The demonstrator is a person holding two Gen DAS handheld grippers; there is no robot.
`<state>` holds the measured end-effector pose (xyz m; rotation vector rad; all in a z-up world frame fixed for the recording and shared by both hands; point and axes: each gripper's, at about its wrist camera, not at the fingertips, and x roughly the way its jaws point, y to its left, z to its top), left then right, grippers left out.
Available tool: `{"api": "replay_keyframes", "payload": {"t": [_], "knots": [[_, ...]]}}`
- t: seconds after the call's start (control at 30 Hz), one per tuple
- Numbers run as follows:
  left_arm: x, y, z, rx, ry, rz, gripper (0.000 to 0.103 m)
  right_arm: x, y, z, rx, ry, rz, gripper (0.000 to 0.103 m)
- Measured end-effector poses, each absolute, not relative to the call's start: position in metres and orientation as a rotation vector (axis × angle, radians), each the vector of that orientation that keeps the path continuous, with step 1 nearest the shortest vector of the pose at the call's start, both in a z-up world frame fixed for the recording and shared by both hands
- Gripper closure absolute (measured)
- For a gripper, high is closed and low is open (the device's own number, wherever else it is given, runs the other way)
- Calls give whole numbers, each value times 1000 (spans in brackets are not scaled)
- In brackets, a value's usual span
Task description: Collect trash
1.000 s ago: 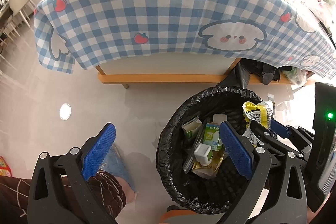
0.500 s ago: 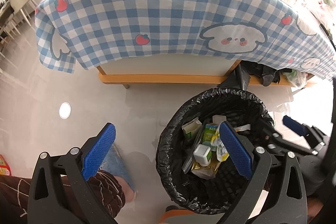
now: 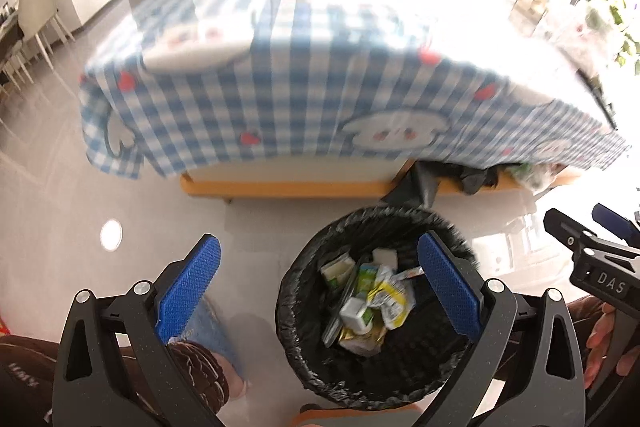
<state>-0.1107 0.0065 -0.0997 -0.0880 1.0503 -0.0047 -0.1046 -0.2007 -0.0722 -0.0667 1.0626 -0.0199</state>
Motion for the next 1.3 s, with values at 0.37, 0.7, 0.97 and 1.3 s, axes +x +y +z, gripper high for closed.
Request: {"api": "replay_keyframes", "payload": {"t": [0.37,0.7,0.97,1.3], "knots": [[-141,2,-31,-107,910,-16,6,-143,-189,-7,-64,853,38,8],[-156,4,-40,-104,930,-5,6,-167,-182,2,-64,824,78,8],[-156,-2,-38,-71,919,-13,6,-166,-182,2,-56,817,72,8],[-156,-3,-36,-68,912,-14,6,-165,-183,2,-52,820,73,8]]}}
